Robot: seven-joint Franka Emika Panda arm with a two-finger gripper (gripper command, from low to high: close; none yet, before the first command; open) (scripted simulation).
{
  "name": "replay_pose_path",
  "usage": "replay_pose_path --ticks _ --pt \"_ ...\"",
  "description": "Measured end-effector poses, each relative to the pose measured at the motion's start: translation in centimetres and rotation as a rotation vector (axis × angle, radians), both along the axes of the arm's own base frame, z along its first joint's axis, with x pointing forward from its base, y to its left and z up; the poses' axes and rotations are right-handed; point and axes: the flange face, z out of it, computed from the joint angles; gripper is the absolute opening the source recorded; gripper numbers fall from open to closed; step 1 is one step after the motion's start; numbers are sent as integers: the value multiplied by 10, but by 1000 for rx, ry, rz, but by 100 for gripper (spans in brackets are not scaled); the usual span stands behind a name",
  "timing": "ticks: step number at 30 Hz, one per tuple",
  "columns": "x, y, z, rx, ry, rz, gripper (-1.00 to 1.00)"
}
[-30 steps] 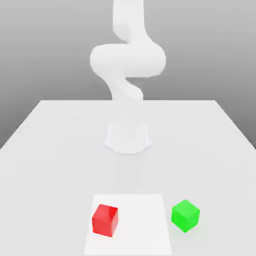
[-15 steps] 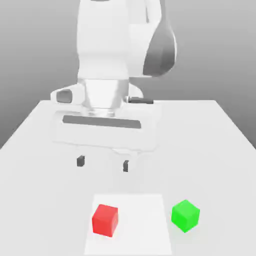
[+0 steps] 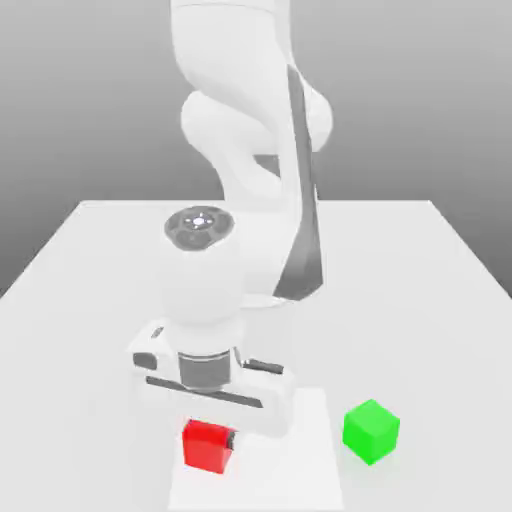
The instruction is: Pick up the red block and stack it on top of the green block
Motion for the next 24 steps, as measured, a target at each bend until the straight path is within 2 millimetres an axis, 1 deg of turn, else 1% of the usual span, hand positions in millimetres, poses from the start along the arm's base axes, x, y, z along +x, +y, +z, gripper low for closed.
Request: replay_pose_path --ticks 1,2,4,7,8,9,10,12,15,16,17,18,20,21,24 --pt "0 0 -4 0 0 0 -100" --pt "0 0 0 0 0 0 -100" --pt "1 0 17 1 0 0 -100" --pt "0 0 49 1 0 0 -100" --pt "1 11 58 3 0 9 -100" --pt "2 33 64 5 -1 31 -100" --pt "2 65 70 7 -1 71 -100" --pt "-5 127 81 9 0 142 -100" --pt "-30 207 93 4 0 226 -100" --pt "-40 232 89 2 -1 273 -100" --pt "-40 233 81 2 -1 268 -100" --pt "-31 214 71 1 -1 212 -100" --pt "-29 207 50 1 -1 193 -100" --pt "-29 206 39 1 -1 191 100" --pt "-29 206 39 1 -1 191 100"
